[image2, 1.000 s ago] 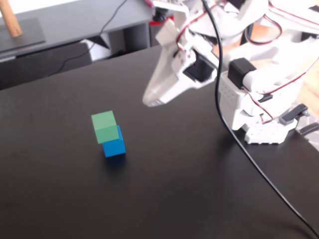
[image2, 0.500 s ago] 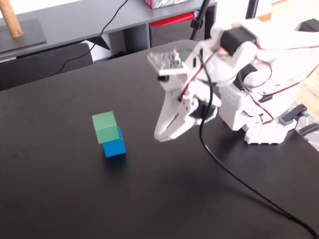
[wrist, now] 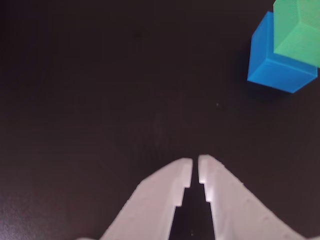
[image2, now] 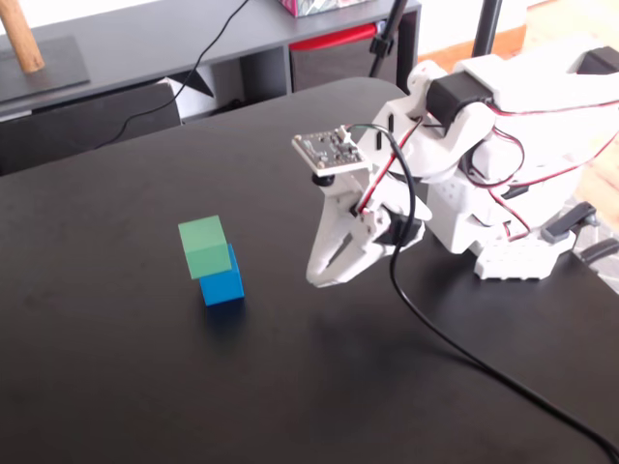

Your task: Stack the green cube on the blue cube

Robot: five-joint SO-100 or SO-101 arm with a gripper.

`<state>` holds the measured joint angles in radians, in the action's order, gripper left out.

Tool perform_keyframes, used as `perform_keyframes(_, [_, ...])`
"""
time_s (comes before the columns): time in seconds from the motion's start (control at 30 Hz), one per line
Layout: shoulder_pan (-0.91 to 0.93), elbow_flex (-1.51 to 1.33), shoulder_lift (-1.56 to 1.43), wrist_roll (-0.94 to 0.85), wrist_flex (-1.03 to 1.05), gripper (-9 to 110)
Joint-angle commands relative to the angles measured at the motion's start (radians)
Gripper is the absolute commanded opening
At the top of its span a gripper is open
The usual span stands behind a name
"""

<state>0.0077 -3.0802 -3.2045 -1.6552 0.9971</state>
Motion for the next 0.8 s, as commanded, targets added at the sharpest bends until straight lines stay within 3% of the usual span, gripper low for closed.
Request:
perform_keyframes(0.0, [0.009,-0.038,-0.032,-0.035,0.104,0])
perform_keyframes(0.33, [0.018,-0.038,-0.084,-0.081,0.327,0])
perform_keyframes(0.77, [0.020,-0.038,-0.084,0.138,0.383,0])
